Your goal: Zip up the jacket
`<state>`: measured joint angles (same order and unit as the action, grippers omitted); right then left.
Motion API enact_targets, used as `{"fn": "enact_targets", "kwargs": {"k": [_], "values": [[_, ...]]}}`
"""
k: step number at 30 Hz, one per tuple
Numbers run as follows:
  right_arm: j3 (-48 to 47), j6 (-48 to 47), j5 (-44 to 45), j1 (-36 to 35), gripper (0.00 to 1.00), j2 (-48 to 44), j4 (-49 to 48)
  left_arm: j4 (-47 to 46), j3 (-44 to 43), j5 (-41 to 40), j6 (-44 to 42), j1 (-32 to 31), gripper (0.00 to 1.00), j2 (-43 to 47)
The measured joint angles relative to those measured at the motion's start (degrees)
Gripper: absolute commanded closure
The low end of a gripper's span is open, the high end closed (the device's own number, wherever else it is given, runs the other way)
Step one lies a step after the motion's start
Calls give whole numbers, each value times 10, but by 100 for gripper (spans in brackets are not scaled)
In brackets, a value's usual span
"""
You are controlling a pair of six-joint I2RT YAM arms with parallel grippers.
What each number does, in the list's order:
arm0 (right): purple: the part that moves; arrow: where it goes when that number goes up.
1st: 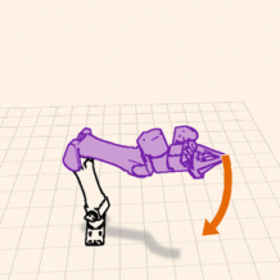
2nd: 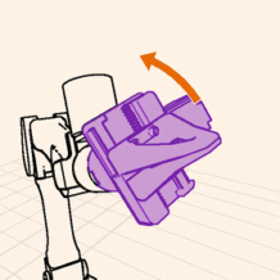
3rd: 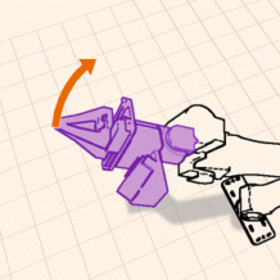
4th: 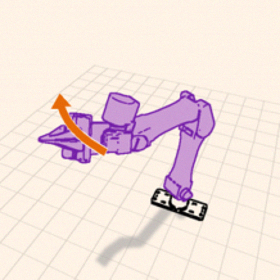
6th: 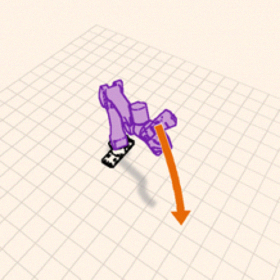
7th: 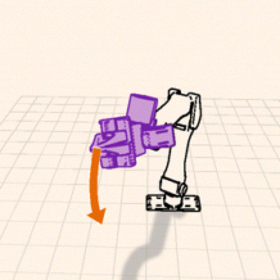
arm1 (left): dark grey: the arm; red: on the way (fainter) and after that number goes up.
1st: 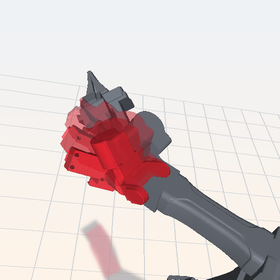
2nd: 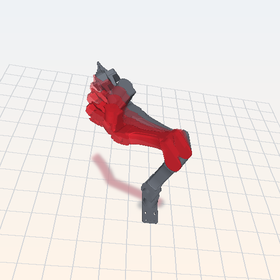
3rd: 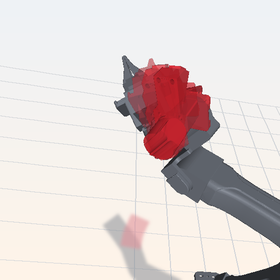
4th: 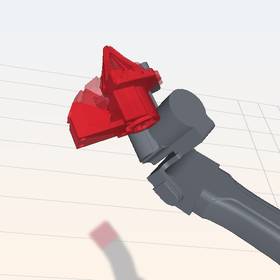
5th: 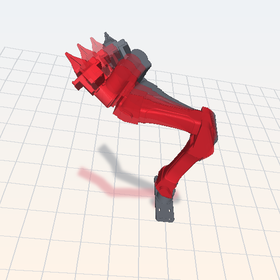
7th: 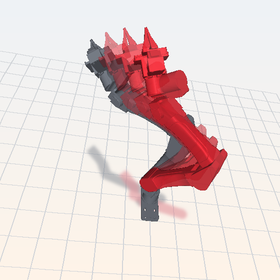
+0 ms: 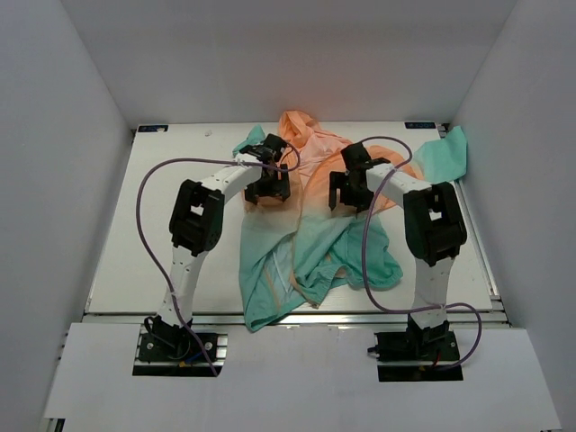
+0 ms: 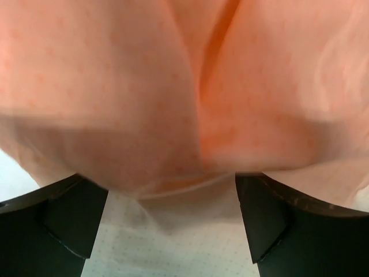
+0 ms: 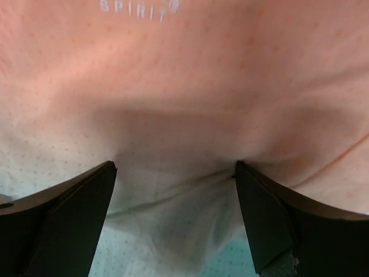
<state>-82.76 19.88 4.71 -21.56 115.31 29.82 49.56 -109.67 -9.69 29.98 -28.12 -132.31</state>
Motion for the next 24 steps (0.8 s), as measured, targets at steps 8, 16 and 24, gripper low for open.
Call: {"fn": "enact_targets", "kwargs": {"k": [8, 16, 24], "values": [[-145, -19, -16, 56, 11, 99, 28, -56, -84, 59, -34, 57, 2, -53], [-377, -41, -55, 103, 11, 239, 54, -176, -274, 158, -48, 85, 2, -186], [-383, -89, -92, 119, 11, 216, 83, -216, -245, 263, -24, 134, 2, -172]]}}
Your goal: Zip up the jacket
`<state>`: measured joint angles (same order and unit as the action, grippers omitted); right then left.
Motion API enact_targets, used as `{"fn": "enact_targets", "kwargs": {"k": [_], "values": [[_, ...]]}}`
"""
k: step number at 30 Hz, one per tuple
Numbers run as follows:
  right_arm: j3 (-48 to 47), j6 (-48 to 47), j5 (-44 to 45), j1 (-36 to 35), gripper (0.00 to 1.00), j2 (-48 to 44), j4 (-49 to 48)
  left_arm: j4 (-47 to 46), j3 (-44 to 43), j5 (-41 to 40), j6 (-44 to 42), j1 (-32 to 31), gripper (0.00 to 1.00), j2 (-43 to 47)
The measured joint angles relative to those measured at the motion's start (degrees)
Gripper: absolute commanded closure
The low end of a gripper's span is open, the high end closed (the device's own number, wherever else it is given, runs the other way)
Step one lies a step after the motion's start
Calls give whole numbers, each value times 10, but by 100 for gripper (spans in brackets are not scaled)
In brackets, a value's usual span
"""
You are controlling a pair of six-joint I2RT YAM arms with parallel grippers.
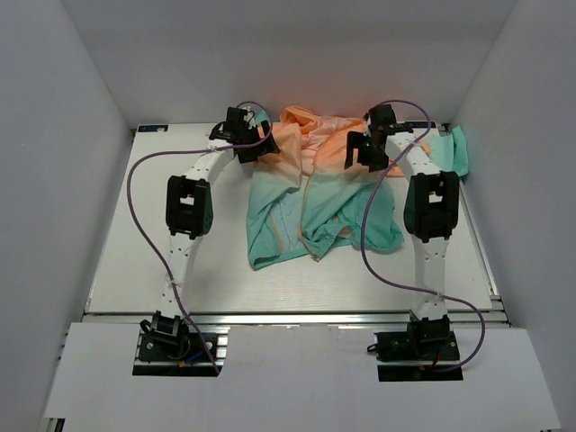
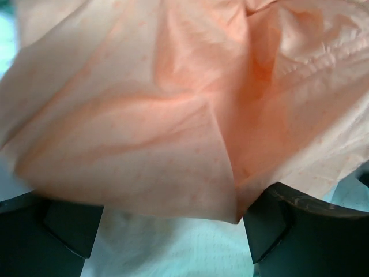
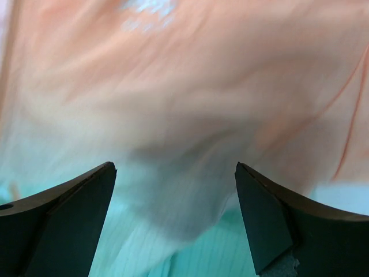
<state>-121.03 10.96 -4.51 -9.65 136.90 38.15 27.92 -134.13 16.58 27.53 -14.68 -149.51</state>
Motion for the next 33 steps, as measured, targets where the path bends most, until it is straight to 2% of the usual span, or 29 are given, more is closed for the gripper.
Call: {"fn": "enact_targets", "kwargs": {"k": [3, 6, 10, 14, 17, 18, 20, 22, 33], "values": [[85, -9, 0, -20, 11, -95, 8, 35, 48, -29, -13, -3, 2, 53], [185, -10, -7, -43, 11, -229, -7, 82, 130, -86, -26, -27, 2, 159], [372, 2, -17, -59, 11, -438, -48, 139, 254, -177, -23, -91, 2, 332], [528, 32, -16, -54, 11, -576, -69, 205, 358, -219, 30, -167, 2, 438], [618, 54, -18, -54, 11, -623, -72, 241, 426, -219, 71, -201, 4, 447], [640, 59, -20, -54, 11, -632, -71, 251, 444, -221, 82, -204, 9, 439], [671, 68, -22, -55, 11, -647, -70, 271, 471, -224, 101, -205, 13, 416], [684, 72, -22, -55, 11, -660, -69, 287, 479, -229, 113, -203, 16, 392], [704, 78, -11, -55, 11, -677, -74, 316, 478, -231, 148, -238, 17, 363]]}}
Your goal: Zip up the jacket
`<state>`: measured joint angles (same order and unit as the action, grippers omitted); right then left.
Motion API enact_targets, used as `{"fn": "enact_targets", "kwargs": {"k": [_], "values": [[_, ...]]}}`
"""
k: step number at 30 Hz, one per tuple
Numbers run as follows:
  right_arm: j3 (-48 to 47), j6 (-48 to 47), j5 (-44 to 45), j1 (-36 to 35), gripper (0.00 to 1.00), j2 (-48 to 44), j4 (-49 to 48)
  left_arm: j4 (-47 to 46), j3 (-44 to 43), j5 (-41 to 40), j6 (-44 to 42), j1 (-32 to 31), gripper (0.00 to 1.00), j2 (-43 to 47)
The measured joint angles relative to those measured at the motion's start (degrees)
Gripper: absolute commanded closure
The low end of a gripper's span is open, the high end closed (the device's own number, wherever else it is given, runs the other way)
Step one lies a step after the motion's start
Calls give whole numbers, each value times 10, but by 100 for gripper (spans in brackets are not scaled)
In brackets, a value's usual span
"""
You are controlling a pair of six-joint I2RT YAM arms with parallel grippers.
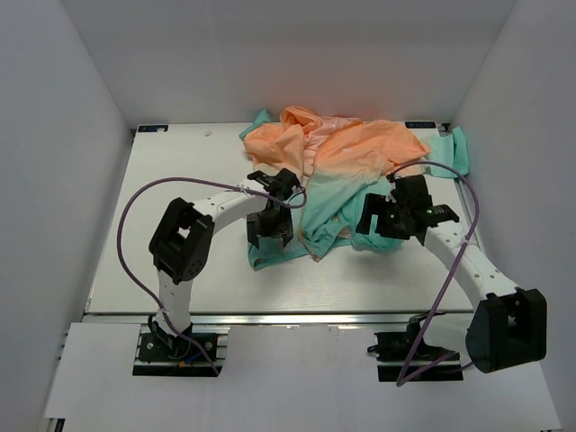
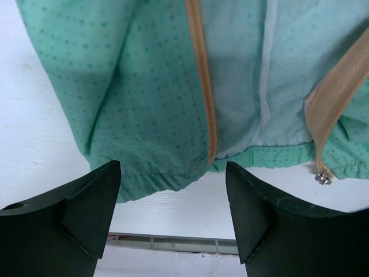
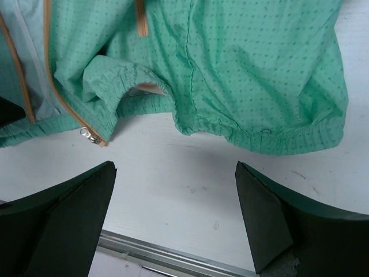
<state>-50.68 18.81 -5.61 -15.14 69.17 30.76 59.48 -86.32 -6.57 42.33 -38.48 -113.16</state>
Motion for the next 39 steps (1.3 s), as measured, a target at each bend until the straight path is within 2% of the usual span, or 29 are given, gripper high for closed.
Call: {"fn": "enact_targets", "kwargs": {"k": [4, 11, 14, 18, 21, 24, 25, 27, 31, 32, 39], "values": [[13, -14, -10, -9, 11, 1, -2, -3, 7, 6, 9, -5, 17, 0], [14, -26, -21, -131, 11, 15, -27, -22, 9, 13, 11, -4, 9, 5], [17, -14, -11, -132, 11, 20, -30, -30, -18, 20, 2, -4, 9, 2], [25, -4, -3, -130, 11, 9, -38, -52, -96, 35, -16, -4, 11, -22], [28, 1, 5, -130, 11, -2, -38, -73, -144, 45, -27, -4, 19, -59], [29, 3, 12, -130, 11, -4, -37, -85, -158, 52, -35, -5, 34, -95], [29, 3, 14, -130, 11, -5, -37, -87, -158, 55, -38, -5, 41, -106], [33, 4, 16, -130, 11, -6, -38, -87, -159, 56, -42, -6, 49, -127], [45, 5, 16, -130, 11, -15, -34, -81, -174, 57, -48, -8, 84, -154], [45, 5, 16, -130, 11, -16, -34, -85, -176, 57, -49, -9, 100, -155], [60, -12, -26, -130, 10, -39, -44, -108, -179, 75, -69, -15, 100, -153]]}}
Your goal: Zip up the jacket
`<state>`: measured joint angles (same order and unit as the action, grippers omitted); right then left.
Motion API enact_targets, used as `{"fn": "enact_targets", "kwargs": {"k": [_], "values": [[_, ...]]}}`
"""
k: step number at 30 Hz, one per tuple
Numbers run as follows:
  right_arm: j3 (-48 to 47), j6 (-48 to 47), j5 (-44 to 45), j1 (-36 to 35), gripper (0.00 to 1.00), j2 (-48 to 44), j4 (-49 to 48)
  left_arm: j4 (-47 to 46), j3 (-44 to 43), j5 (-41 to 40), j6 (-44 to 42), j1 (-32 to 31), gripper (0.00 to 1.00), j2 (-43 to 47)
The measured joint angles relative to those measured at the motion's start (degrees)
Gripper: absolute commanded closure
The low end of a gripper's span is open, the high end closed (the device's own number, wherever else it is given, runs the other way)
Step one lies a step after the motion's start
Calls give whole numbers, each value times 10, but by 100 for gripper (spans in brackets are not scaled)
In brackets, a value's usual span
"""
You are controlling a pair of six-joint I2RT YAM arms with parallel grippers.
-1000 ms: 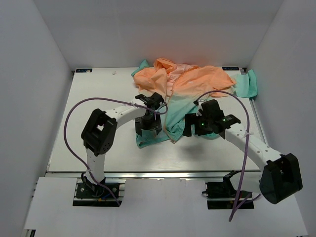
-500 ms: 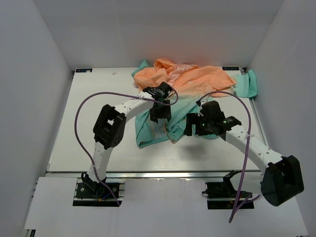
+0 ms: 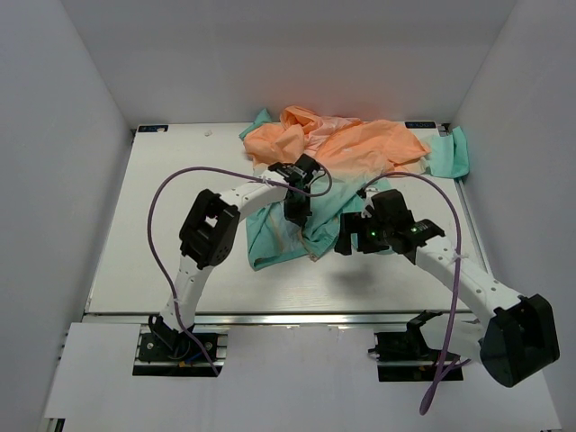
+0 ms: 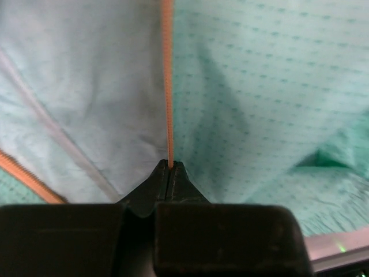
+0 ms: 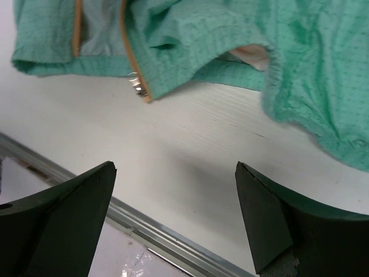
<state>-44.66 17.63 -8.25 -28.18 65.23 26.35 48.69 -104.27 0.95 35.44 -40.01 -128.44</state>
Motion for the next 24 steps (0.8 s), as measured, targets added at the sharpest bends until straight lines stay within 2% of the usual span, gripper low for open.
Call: {"fn": "enact_targets", "kwargs": {"k": [4, 8, 13, 21, 24], "values": [[14, -18, -41, 0, 11, -23, -29, -49, 24, 28, -19, -3, 100, 31], [32, -35, -77, 0, 11, -47, -85, -127, 106, 79, -37, -3, 100, 123], [33, -52, -104, 0, 11, -33, -125, -247, 207, 153, -47, -3, 100, 229], [33, -65, -136, -3, 11, 8, -144, -461, 461, 265, 9, 14, 100, 297], [33, -74, -140, -21, 11, 20, -144, -508, 553, 284, 40, 30, 100, 303]]}}
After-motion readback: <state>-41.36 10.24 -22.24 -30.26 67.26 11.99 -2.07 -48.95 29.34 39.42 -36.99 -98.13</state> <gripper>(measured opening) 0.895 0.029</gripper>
